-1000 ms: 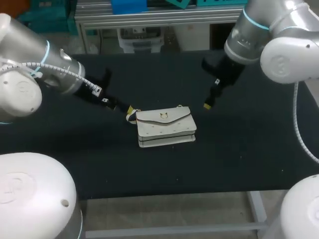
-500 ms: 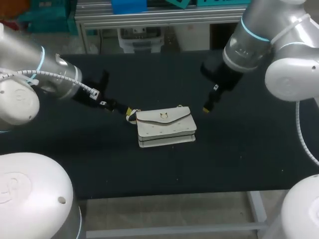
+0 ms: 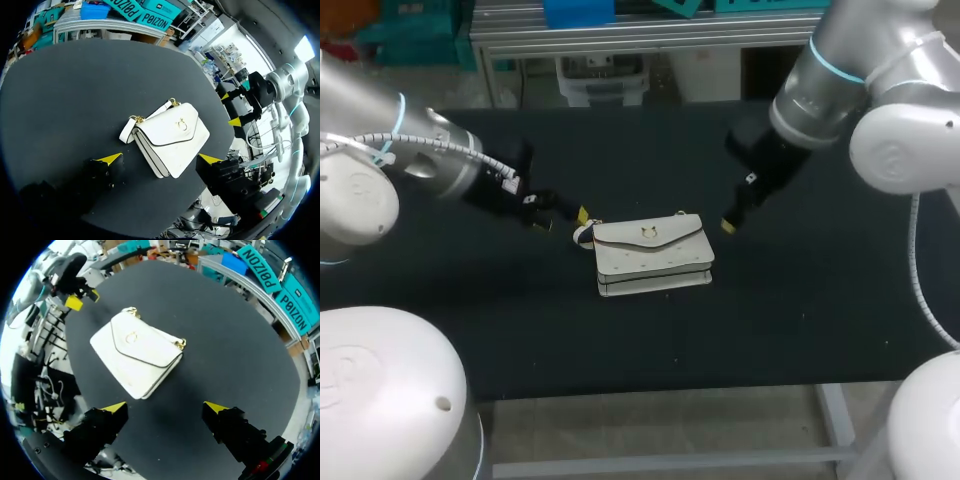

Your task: Pick up the bag, open it, inspect its contents, close it, and place it on the opposite side

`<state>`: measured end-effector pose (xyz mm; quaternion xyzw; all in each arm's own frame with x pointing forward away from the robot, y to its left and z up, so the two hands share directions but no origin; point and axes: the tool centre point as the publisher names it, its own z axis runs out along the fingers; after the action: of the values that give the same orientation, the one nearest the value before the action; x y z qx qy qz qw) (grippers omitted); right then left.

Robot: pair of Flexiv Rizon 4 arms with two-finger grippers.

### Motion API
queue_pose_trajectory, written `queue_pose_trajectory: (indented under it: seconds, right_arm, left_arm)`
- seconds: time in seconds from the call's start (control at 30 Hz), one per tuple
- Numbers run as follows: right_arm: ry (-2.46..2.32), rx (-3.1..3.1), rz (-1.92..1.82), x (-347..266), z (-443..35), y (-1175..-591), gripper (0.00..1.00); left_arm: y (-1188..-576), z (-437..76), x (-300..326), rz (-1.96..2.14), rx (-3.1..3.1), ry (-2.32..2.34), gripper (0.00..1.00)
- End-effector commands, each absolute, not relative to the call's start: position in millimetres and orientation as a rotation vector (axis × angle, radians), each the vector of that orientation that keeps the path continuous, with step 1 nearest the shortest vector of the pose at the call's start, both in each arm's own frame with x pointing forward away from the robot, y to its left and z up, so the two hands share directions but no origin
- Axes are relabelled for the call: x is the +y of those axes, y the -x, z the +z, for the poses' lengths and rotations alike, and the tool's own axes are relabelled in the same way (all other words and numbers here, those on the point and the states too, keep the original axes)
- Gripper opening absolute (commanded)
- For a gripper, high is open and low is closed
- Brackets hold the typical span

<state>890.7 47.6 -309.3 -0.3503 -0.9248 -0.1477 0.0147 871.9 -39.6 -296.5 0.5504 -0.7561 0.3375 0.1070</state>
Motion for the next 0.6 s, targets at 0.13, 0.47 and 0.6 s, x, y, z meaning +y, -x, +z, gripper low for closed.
queue_pose_trajectory:
  seconds: [0.13, 0.47, 0.6]
  right_arm:
    - [1.319, -2.381, -0.371, 51, -313, -909, 1.0]
    - [1.571, -2.041, -0.409, 56, -325, -913, 1.0]
    - [1.674, -1.946, -0.504, 59, -327, -912, 1.0]
  left_arm:
    - [-875, -305, -53, 0.741, -1.845, -1.951, 1.0]
    - [-874, -318, -65, 0.746, -1.682, -1.949, 1.0]
    - [-876, -322, -68, 0.786, -1.635, -1.918, 1.0]
